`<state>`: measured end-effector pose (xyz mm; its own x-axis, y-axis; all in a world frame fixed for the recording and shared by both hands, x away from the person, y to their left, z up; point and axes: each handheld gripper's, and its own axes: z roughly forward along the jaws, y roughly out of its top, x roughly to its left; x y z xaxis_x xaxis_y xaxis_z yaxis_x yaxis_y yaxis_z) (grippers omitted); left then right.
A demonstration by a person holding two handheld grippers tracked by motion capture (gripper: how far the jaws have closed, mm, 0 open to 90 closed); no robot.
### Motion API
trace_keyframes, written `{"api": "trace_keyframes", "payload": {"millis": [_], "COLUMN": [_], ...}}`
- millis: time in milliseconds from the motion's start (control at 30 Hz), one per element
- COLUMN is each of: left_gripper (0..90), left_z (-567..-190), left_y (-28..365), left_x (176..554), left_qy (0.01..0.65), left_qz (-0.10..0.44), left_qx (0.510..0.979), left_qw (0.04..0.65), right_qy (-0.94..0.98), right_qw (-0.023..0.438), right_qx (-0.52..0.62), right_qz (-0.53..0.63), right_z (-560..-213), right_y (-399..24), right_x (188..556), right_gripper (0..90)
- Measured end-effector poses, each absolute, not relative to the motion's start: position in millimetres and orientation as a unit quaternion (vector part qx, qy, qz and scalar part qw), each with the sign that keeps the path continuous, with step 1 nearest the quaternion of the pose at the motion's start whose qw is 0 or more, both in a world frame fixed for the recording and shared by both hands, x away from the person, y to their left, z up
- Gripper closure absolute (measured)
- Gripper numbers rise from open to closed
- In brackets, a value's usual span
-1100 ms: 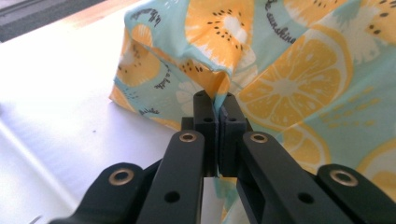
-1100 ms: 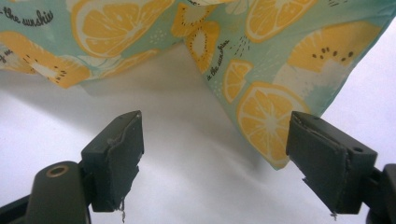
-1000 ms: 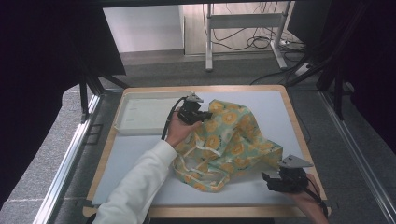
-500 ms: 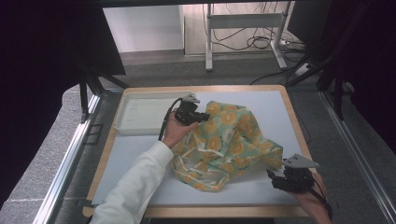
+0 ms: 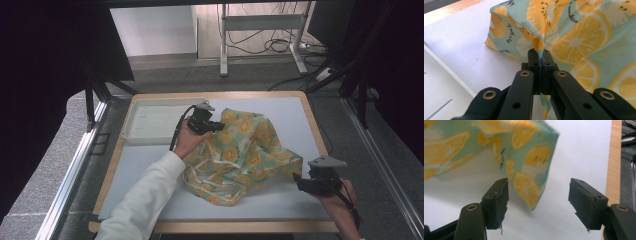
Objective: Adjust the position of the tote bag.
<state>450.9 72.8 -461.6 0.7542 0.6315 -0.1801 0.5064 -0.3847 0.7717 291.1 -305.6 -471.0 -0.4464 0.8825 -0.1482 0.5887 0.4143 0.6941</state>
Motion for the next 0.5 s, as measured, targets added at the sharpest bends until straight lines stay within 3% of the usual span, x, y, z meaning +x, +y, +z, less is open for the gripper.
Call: {"api": "trace_keyframes", "payload": {"millis": [267, 333, 400, 433, 467, 500], "left_gripper": [89.4, 89.4, 89.4, 89.4, 89.4, 89.5], "left_z": [-456, -456, -456, -456, -456, -455], "left_y": [70, 70, 70, 71, 71, 72], "left_x": [451, 451, 451, 450, 450, 450], "left_qy": [0.342, 0.343, 0.345, 0.345, 0.345, 0.344], "left_qz": [0.073, 0.069, 0.068, 0.066, 0.066, 0.064], "left_qx": [0.836, 0.836, 0.835, 0.835, 0.835, 0.835], "left_qw": [0.423, 0.423, 0.423, 0.424, 0.424, 0.425], "right_qy": [0.81, 0.816, 0.818, 0.82, 0.82, 0.82], "right_qw": [0.229, 0.224, 0.221, 0.213, 0.213, 0.203], "right_qx": [0.457, 0.448, 0.448, 0.449, 0.449, 0.451], "right_qz": [0.29, 0.287, 0.285, 0.284, 0.284, 0.287], "right_z": [-471, -473, -474, -476, -476, -477], "right_y": [-300, -294, -294, -293, -293, -293], "right_x": [305, 314, 317, 324, 324, 331], "right_gripper": [41.4, 51.9, 56.5, 66.6, 66.6, 75.5]}}
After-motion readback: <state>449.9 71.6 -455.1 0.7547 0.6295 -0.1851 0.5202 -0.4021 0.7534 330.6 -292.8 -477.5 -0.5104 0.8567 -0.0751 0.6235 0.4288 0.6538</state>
